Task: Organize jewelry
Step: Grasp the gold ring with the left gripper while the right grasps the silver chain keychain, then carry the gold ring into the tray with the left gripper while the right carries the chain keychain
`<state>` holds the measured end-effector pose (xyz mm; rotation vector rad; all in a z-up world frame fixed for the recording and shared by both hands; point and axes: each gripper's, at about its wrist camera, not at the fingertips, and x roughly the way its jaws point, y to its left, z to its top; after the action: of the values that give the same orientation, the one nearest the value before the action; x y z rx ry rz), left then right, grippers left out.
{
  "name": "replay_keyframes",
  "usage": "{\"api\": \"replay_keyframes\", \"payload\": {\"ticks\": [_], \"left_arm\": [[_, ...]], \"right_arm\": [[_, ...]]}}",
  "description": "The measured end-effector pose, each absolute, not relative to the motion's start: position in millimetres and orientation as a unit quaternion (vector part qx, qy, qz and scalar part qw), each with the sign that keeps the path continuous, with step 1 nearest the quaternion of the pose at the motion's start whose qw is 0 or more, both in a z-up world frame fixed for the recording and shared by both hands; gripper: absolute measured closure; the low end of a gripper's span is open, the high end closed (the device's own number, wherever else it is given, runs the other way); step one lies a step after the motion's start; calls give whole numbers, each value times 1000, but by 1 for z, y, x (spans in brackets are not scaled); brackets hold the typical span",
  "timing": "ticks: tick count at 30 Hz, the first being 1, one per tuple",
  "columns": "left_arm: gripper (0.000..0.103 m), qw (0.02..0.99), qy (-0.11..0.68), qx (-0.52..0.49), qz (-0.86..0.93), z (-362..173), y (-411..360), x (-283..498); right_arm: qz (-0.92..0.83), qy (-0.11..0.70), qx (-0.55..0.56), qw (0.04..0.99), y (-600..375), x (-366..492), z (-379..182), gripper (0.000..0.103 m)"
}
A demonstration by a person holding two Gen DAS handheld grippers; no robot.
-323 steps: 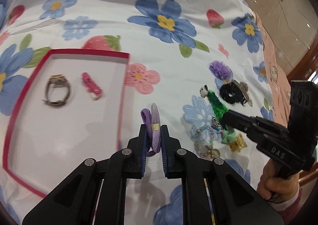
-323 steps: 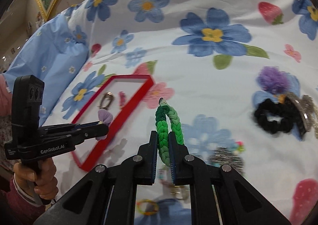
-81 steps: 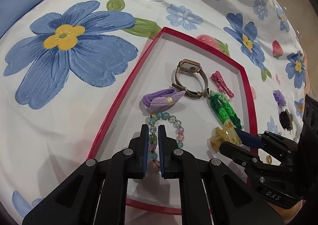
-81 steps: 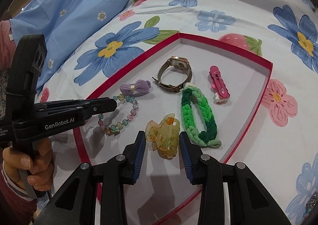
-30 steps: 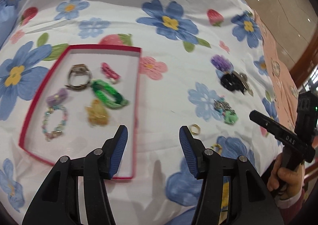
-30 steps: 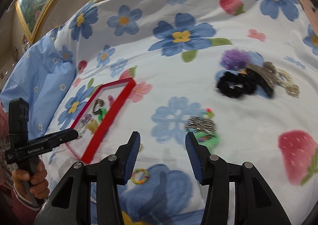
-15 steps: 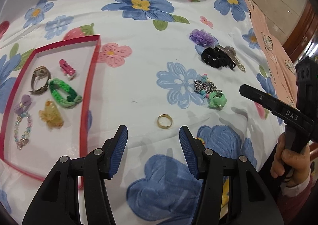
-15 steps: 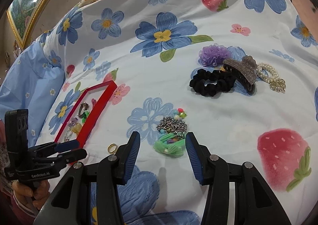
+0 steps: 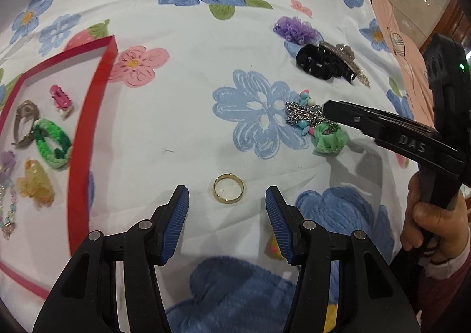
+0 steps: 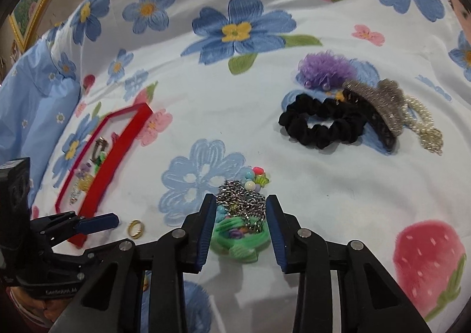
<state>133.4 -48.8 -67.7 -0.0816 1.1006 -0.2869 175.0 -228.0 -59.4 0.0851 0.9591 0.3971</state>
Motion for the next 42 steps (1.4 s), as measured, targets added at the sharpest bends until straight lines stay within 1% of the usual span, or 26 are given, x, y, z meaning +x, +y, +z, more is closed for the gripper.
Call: {"api": "replay_keyframes", "payload": {"ticks": [2,3,4,5,6,7,8,10,11,17,27,35,42], "left_arm": [[50,841,522,-37,-134,-72,-50,136],[50,841,522,-35,-135,-74,-51,137],[52,842,521,-33,-136,-75,-52,137],[55,843,519,-30,-135,-75,-52,138],[64,844,518,-25,-134,-76,-53,138],[75,845,517,-21,-135,-77,-54,139],[82,844,517,-22,-138,-78,-54,139],[82,845,514,-21,-144,-77,-54,140],[82,846,512,-19,-145,-76,-55,139],[82,852,501,-33,-150,-69,-49,137],[82,869,470,-58,-141,-41,-25,125],[82,884,447,-80,-112,-21,13,110],[82,894,432,-92,-78,-10,50,94]], "right_arm": [[188,469,35,862,-225,181,-67,76],[185,473,32,861,-224,183,-71,78],[181,475,30,860,-224,184,-74,81],[180,476,31,860,-225,185,-76,81],[180,475,33,861,-226,185,-77,81],[180,474,33,861,-226,185,-77,84],[179,473,32,862,-226,185,-76,89],[178,467,28,866,-226,184,-74,93],[177,464,26,868,-226,182,-72,94],[181,444,43,876,-229,179,-60,94],[202,399,57,893,-220,166,-19,95],[231,366,55,900,-195,153,11,95],[269,352,52,895,-161,139,23,95]]}}
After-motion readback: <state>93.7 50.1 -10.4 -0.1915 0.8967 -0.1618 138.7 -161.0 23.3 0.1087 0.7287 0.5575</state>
